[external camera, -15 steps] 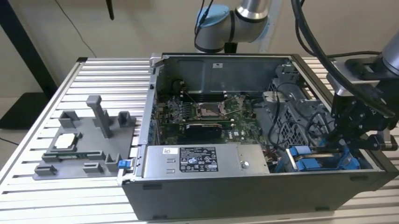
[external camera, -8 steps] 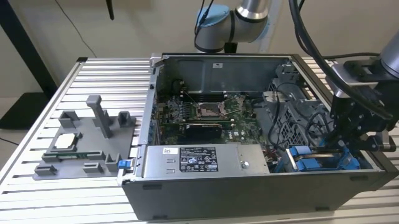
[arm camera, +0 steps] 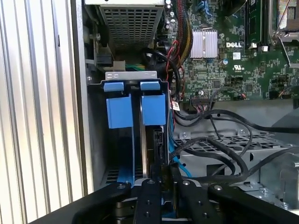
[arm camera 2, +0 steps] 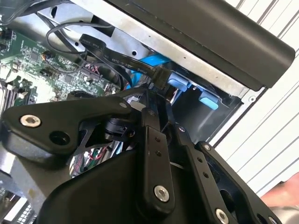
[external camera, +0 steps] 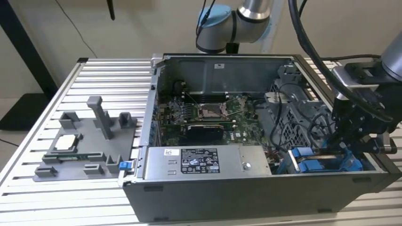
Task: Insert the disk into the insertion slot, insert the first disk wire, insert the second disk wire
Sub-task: 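Insert the first disk wire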
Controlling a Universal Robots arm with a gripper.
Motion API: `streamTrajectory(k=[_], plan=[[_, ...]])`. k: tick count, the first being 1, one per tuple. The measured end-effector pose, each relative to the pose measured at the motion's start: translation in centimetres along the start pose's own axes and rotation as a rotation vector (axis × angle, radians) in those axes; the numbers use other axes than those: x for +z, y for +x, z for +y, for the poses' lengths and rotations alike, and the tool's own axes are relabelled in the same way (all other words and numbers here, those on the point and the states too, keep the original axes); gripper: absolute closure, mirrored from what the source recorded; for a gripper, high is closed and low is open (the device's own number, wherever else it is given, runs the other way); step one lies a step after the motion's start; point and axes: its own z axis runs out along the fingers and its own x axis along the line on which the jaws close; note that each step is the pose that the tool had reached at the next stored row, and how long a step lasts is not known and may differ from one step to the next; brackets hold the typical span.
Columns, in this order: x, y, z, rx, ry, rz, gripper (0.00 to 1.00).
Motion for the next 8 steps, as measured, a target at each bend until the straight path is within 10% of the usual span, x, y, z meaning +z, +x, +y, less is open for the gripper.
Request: streamTrajectory(k=[8], plan=[[0.61, 0.04, 0.0, 0.001, 0.0002, 0.0024, 1.0]])
